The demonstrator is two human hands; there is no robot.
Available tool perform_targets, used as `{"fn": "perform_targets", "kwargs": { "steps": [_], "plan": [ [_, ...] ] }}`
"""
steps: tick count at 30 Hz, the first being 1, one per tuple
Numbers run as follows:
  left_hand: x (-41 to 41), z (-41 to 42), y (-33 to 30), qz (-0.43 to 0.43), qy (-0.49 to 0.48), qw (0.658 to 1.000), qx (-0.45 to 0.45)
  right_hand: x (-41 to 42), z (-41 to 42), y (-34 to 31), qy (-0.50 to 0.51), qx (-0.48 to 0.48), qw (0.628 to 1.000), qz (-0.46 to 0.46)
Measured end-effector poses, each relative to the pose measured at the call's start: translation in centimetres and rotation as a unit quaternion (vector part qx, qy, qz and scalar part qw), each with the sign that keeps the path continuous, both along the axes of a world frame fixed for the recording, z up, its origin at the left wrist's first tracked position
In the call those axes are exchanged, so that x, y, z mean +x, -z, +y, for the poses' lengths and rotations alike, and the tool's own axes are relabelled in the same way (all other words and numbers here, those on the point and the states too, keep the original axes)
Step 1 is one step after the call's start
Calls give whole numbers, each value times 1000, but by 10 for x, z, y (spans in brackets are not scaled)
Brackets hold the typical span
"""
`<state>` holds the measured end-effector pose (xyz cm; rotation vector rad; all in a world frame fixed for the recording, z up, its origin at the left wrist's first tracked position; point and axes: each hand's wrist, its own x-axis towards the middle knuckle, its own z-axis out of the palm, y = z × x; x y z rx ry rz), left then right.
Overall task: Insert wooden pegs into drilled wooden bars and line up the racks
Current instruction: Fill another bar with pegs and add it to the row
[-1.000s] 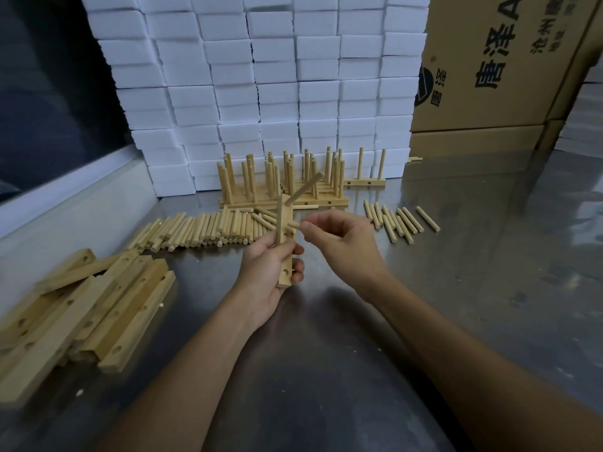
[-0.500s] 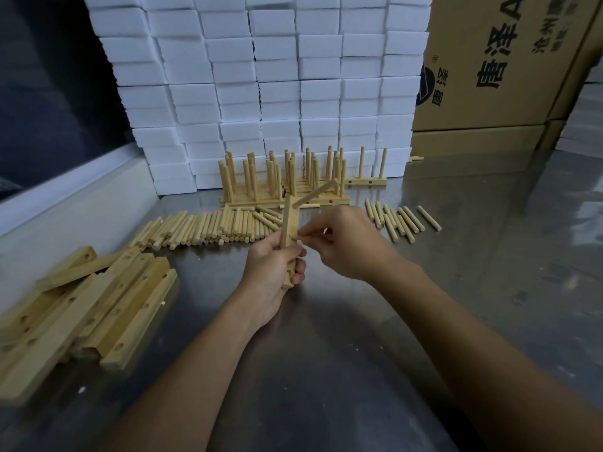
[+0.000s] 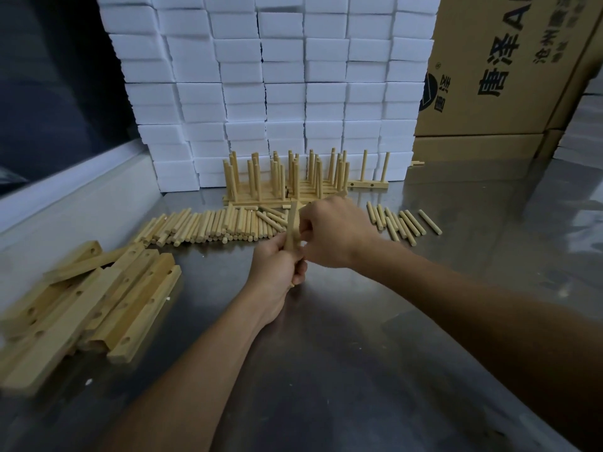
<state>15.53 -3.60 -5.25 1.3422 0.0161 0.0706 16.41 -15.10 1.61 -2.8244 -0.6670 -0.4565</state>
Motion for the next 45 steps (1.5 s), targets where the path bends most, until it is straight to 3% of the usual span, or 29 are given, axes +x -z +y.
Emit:
{"fn": "perform_targets", "kwargs": {
  "steps": [3,5,7,9,12,16,23,27,31,33,36,40,42,45],
  "plan": [
    [0,0,1,-2,0,1000,11,11,2,-1,65,171,977,108],
    [0,0,1,1,-3,1000,13,10,3,-4,66,180,973,132],
    [0,0,0,4,-6,1000,9,6,1,-3,3,16,999,35],
    [0,-1,-1,11,-11,1000,8,-2,0,3,-53,-183,976,-102],
    [0,-1,-3,19,-17,1000,7,-4,3,11,-63,-222,962,-149],
    [-3,1,-4,15,-9,1000,-5,5,7,5,-26,-162,979,-118],
    [-3,-1,-3,16,-9,999,33,12,5,3,48,7,998,46],
    [-5,-2,-3,4,-5,998,54,18,6,1,80,101,978,167],
    [-5,-3,-3,-1,0,997,80,19,5,-5,119,204,935,266],
    [-4,-3,-3,6,3,997,72,20,7,-7,110,136,959,224],
    [-4,-2,-4,24,-3,999,29,15,14,-8,64,-4,995,73],
    [-2,0,-4,26,-4,999,25,12,12,-5,-36,-207,966,-154],
    [-3,0,-4,23,-7,999,34,13,11,-3,-16,-204,967,-149],
    [-2,0,-1,19,-10,999,46,16,15,0,58,-88,994,-42]
  ]
}}
